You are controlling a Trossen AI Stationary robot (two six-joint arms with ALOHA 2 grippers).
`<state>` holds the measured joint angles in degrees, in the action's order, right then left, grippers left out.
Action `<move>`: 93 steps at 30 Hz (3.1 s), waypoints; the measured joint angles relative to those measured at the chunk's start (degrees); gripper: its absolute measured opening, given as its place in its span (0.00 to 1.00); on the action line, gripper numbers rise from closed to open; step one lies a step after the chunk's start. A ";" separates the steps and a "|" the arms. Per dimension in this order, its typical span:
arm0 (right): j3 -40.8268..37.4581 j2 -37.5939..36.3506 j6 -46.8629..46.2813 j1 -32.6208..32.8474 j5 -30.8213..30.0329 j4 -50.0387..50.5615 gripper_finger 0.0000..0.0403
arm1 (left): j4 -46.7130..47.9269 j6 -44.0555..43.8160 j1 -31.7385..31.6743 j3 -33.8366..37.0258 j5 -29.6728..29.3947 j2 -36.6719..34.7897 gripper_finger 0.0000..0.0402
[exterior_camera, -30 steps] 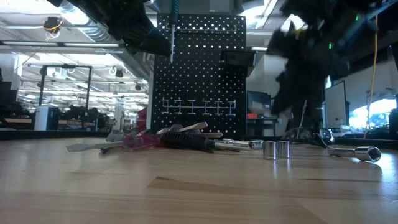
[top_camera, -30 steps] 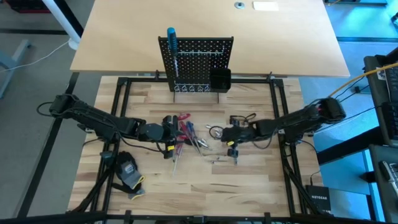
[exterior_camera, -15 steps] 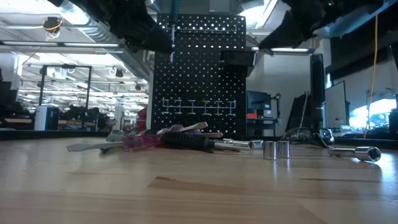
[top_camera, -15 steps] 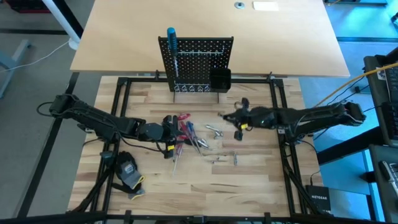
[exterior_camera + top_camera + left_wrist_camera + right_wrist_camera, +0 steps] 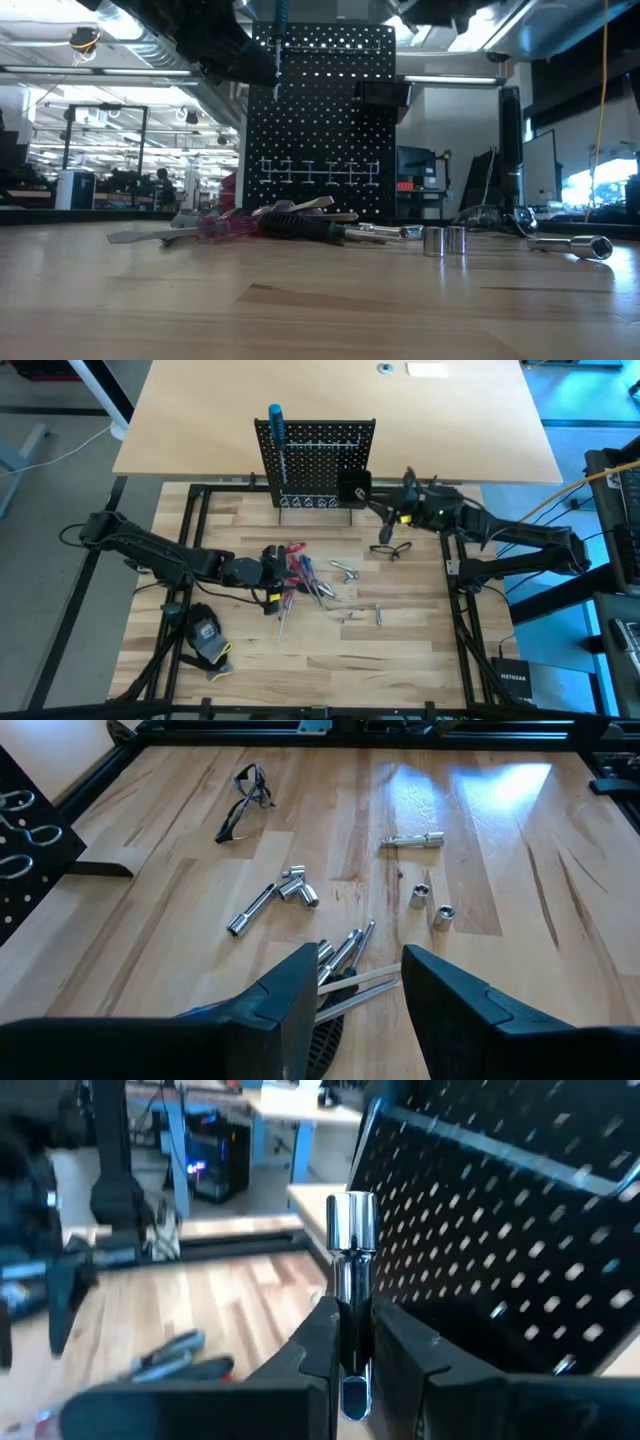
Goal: Hang tools onto peg board
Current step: Put the silver extension bar into the black bin on the peg board
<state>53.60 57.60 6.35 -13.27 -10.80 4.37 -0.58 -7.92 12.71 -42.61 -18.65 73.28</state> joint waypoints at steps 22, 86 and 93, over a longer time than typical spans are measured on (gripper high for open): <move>3.93 11.40 1.56 -10.87 2.63 -3.77 0.12 | -0.24 -0.33 -0.09 0.00 -0.01 3.06 0.34; 3.90 32.95 -1.83 12.16 1.78 18.91 0.36 | -0.75 0.33 -0.11 0.00 0.00 6.01 0.34; 3.88 38.87 -5.61 12.12 -0.28 16.10 0.36 | -0.59 0.20 -0.10 0.00 0.00 6.01 0.34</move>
<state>57.47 96.47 0.74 -1.15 -11.07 20.47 -1.16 -7.73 12.61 -42.61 -18.65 79.29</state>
